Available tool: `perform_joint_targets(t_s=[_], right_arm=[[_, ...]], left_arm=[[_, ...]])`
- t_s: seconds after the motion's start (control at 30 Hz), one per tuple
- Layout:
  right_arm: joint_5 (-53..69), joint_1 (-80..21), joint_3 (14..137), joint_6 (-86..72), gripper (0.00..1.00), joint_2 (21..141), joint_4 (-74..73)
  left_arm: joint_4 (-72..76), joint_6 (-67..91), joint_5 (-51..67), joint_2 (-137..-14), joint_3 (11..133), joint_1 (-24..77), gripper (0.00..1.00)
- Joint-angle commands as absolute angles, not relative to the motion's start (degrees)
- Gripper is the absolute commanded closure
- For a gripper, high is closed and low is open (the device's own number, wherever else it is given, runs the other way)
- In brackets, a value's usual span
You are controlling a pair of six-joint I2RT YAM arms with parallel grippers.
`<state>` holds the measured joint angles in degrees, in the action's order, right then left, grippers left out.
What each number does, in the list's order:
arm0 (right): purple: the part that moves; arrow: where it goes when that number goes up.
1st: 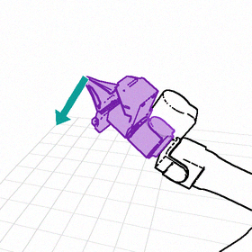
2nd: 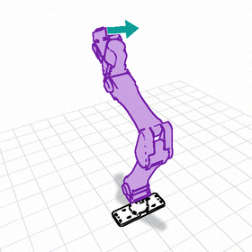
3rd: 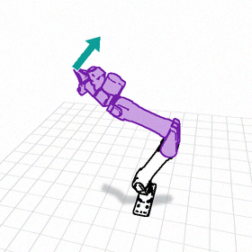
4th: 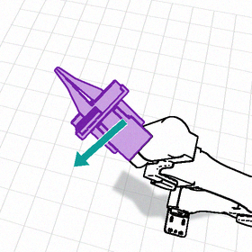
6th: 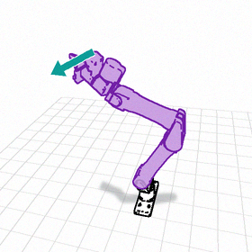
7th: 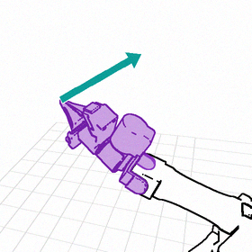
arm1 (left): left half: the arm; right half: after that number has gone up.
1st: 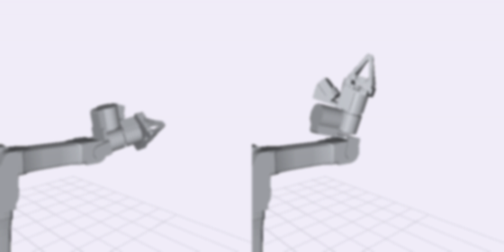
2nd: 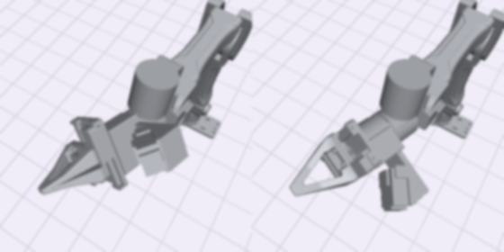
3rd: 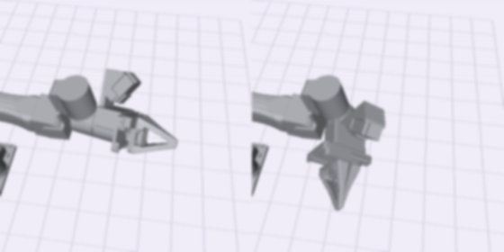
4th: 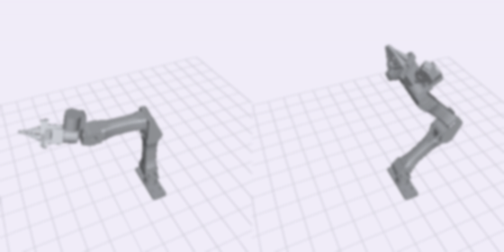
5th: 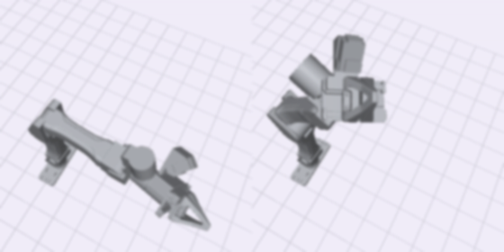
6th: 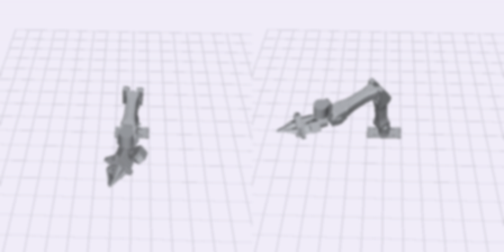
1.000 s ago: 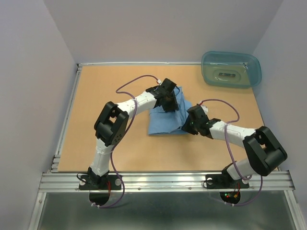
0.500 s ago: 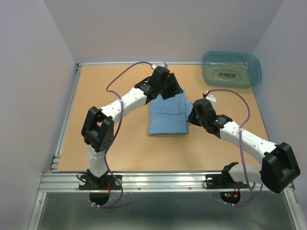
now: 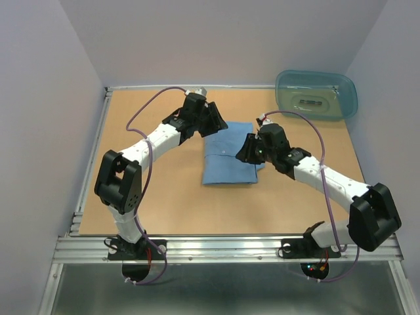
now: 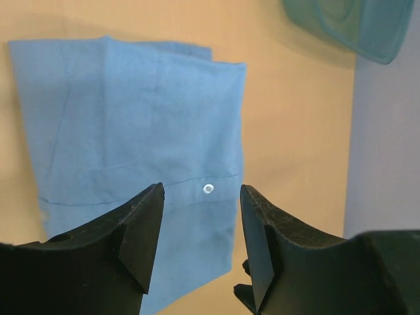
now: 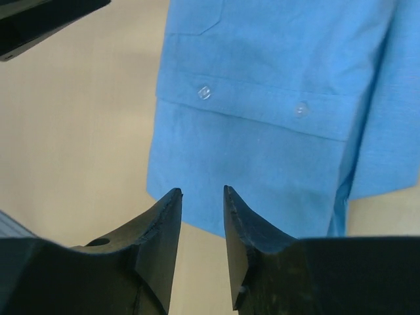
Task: Fold and stack the long sleeve shirts
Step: Fold the shirt
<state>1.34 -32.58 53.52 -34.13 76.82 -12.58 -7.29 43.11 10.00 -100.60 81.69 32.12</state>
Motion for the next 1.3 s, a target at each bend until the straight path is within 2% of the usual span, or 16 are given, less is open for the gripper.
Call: perform_joint_targets(t_s=[0.0, 0.17, 0.37, 0.57, 0.8, 1.03, 1.27], right_arm=[[10.53, -30.60, 49.67, -33.66, 0.64, 78.04, -4.66], [21.07, -24.71, 42.12, -36.03, 0.67, 82.78, 5.17], [26.71, -17.06, 36.65, -36.13, 0.69, 89.11, 12.65], [26.89, -14.41, 37.88, -33.93, 0.69, 90.97, 12.39], [27.16, -14.33, 39.02, -32.87, 0.69, 92.55, 12.04], [25.75, -14.15, 38.06, -32.52, 0.69, 92.64, 10.99], [25.93, -14.15, 39.80, -32.26, 0.69, 91.23, 8.62]], left_arm=[[-3.08, 38.68, 13.53, -98.43, 79.37, 31.82, 0.40], [-1.06, 38.76, 16.69, -102.12, 78.05, 31.82, 0.41], [-0.26, 38.50, 16.52, -104.59, 77.08, 31.55, 0.42], [0.78, 35.25, 17.92, -106.78, 79.71, 31.20, 0.43], [3.51, 29.45, 25.83, -115.21, 85.95, 31.11, 0.44], [15.37, 40.68, 25.05, -119.96, 79.90, 23.39, 0.47], [15.56, 40.60, 24.70, -123.22, 79.29, 21.27, 0.48]])
